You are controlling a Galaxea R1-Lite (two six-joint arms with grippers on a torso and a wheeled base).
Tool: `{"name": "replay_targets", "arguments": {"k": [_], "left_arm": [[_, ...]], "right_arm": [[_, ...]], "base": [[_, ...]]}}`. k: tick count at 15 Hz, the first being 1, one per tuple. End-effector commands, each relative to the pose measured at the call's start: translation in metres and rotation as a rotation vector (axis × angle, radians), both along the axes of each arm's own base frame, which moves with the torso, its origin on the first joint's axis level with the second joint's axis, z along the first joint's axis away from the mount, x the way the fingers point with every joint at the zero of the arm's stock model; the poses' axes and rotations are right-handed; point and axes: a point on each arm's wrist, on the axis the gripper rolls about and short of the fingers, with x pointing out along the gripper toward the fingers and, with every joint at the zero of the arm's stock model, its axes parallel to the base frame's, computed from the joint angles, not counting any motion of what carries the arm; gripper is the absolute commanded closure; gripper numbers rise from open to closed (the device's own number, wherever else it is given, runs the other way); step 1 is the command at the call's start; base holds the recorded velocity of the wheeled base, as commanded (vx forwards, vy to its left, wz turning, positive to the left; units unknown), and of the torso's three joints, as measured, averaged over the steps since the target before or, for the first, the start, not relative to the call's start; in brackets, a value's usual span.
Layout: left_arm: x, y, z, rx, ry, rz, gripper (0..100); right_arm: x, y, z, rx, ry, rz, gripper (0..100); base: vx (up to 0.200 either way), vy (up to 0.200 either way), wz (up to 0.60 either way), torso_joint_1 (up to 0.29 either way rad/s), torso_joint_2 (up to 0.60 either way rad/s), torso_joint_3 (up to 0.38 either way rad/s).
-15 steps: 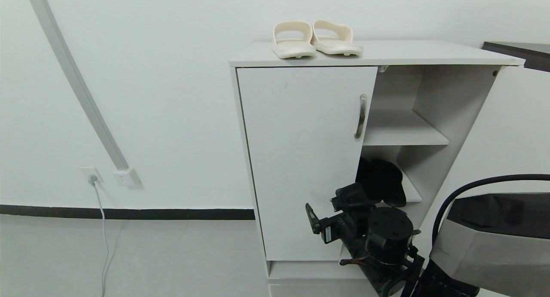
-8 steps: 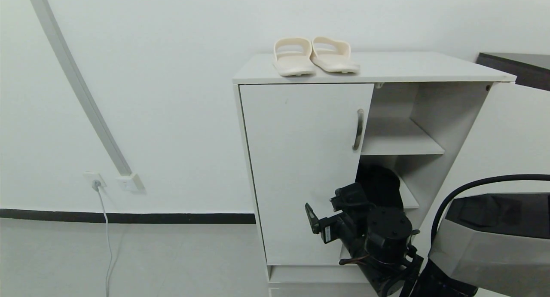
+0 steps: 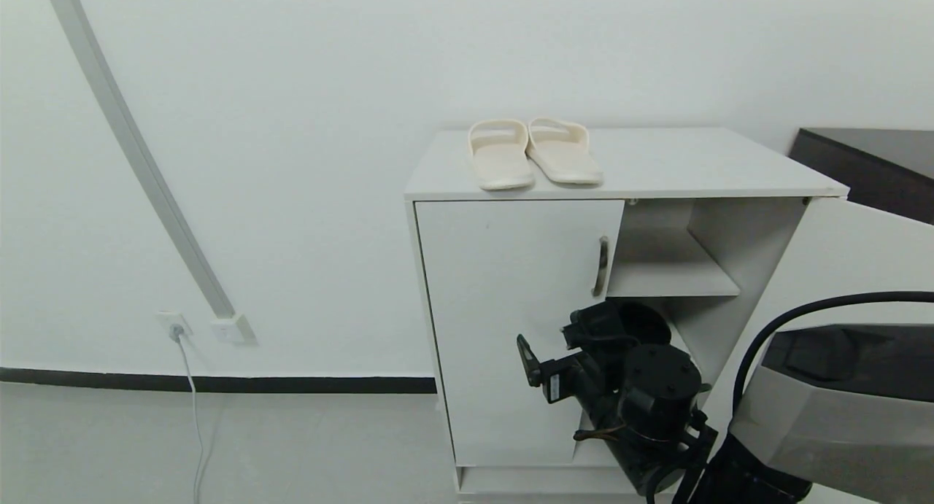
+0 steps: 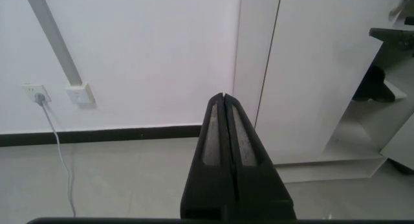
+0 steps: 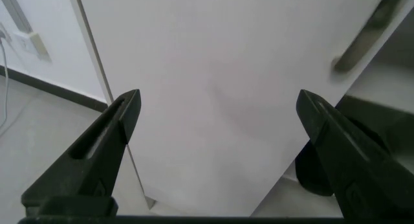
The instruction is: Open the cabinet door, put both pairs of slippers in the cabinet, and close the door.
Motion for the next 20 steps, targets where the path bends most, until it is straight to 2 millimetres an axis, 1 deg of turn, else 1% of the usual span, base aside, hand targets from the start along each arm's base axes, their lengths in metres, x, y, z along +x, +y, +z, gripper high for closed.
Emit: {"name": "replay_targets", "arguments": {"k": [1, 10, 20], "left_arm": [[0.0001, 0.0000, 0.0000, 0.000, 0.002, 0.000, 100], [0.0001, 0.0000, 0.0000, 0.000, 0.002, 0.000, 100], [0.0001, 0.0000, 0.0000, 0.000, 0.002, 0.000, 100]], "right_arm": [[-0.0005, -0.0003, 0.0032, 0.007, -0.007, 0.001, 0], [-0.0010, -0.0009, 0.0024, 0.005, -0.003, 0.001, 0], [-0.0028, -0.0025, 0.0023, 0.016, 0.007, 0.010, 0]], "base": [[0.000, 0.000, 0.00, 0.149, -0.49, -0.325], [0.000, 0.000, 0.00, 0.189, -0.50, -0.316], [0.000, 0.000, 0.00, 0.241, -0.56, -0.321]]}}
